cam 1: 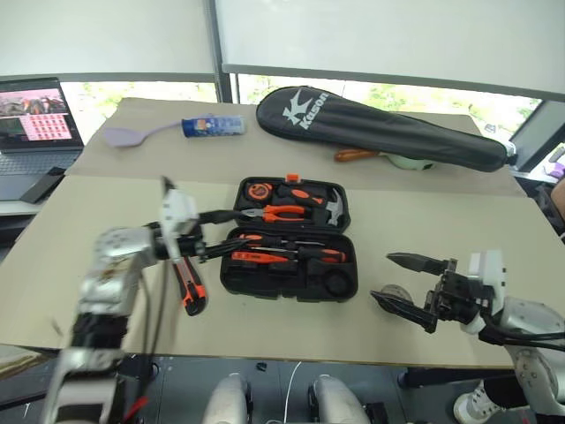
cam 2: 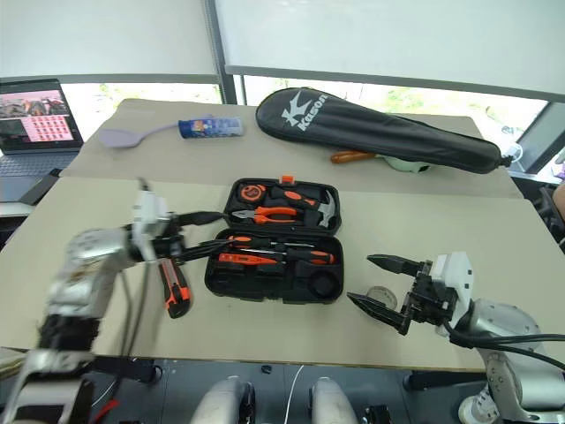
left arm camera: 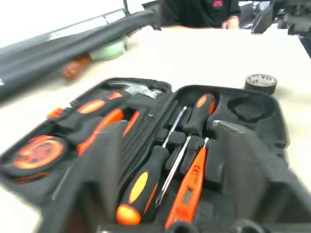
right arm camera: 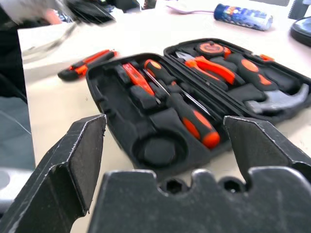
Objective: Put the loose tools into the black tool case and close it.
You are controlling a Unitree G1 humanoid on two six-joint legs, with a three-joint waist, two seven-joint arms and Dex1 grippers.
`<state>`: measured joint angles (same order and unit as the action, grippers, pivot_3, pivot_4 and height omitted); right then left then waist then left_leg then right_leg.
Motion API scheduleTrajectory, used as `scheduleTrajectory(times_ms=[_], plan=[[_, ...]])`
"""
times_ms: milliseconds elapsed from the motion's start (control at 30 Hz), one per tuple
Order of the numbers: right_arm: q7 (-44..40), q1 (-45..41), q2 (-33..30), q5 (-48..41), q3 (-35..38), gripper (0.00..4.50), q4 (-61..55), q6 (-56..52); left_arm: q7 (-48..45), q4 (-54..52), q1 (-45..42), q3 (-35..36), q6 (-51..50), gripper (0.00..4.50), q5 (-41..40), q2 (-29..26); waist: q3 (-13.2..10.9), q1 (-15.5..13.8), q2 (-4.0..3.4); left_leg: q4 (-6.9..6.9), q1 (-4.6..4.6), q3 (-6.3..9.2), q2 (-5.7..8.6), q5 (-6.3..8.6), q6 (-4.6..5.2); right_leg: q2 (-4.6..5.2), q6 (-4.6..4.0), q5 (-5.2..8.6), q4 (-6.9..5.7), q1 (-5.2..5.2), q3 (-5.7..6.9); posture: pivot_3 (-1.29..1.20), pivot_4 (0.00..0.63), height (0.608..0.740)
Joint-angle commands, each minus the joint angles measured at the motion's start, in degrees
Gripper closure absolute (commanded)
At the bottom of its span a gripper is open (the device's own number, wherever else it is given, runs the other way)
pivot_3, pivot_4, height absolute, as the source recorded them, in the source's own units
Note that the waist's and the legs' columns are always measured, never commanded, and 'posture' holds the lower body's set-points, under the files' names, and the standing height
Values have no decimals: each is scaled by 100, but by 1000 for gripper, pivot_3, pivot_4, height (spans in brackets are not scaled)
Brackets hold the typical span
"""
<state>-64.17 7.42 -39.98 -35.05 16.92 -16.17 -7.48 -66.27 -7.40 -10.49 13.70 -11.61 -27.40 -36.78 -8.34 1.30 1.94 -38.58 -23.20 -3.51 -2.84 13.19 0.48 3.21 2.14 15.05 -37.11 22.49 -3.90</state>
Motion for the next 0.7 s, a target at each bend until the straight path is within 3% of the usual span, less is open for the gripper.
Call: scheduleTrajectory(times_ms=[33, 200, 367, 567, 700], plan=[[-452, -101, -26, 306, 171, 0, 366, 981, 624, -907, 1422, 1158, -476, 100, -188, -186, -1, 24, 2, 4, 6, 1, -3, 0, 0, 0, 0, 0, 2, -3, 0, 0, 150, 740], [-900, 16, -90, 525, 36, 0, 747, 1591, 1523, -1241, 3270, 2472, -790, 100, -95, 184, -5, -69, 8, 4, 12, 1, -4, -1, -2, 14, 0, 4, 4, -9, 13, 0, 150, 740], [-1068, -42, -193, 467, -125, 0, 767, 1465, 1953, -1462, 4161, 2690, -1064, 100, -129, 428, -7, -114, 12, 4, 20, -4, 0, 0, -2, 24, -8, 21, 12, -17, 11, 0, 150, 740], [-1146, -292, -353, 251, -222, 0, 571, 1170, 2542, -2601, 4246, 2586, -2138, 100, -690, 314, -10, -148, 22, 3, 22, -4, -5, 0, -3, 27, -41, 37, 11, -16, 9, 0, 150, 740], [-1118, -658, -275, 158, -404, 0, 498, 984, 4660, -3862, 3361, 2196, -3970, 100, -1732, 720, -13, -132, 17, 9, 18, -3, -4, 0, -2, 27, -7, 19, 9, -14, 7, 0, 150, 740]])
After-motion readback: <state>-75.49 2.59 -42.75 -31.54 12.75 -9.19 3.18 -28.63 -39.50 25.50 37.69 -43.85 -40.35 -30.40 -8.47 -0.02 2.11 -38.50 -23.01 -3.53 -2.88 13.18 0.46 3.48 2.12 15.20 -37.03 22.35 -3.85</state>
